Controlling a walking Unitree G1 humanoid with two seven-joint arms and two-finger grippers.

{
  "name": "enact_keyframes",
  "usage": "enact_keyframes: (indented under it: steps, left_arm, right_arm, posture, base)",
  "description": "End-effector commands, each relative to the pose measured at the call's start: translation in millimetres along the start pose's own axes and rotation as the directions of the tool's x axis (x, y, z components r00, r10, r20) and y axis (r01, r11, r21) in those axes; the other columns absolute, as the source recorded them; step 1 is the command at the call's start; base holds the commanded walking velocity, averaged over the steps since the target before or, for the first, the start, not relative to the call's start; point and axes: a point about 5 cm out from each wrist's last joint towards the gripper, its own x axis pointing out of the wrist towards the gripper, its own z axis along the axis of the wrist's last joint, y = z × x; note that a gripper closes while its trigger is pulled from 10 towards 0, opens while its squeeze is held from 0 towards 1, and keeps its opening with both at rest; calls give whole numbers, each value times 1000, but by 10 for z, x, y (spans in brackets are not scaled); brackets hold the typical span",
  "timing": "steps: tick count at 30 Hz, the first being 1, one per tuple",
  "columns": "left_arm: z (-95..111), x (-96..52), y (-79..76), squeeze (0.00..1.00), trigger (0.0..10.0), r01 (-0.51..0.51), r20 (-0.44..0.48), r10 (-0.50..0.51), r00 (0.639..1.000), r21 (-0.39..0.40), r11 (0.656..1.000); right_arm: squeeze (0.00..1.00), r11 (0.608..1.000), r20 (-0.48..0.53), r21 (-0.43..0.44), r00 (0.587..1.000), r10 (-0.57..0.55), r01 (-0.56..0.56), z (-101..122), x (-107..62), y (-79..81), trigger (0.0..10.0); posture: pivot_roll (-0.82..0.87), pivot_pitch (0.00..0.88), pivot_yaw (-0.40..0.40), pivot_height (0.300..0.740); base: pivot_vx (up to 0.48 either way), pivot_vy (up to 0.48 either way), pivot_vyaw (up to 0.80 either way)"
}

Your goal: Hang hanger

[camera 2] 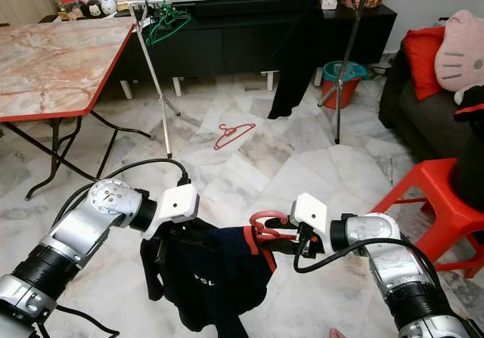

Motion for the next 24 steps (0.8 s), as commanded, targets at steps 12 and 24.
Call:
enact_keyframes:
  steps: [12,24]
  left_arm:
    - [116,-65,30,0,10000,0,17,0,1000,53,999]
    - [124,-67,31,0,10000,5,7,-5,1000,71,997]
  right_arm:
    - [0,999,8,-27,1000,-30,30,55,-5,-61,0]
    - [0,1000,18,-22,1000,-19,20,45,45,-30,0]
  posture:
    - [-171,2,62,740]
    - [-171,1,62,740]
  base:
    - [0,0,0]
    - [0,0,0]
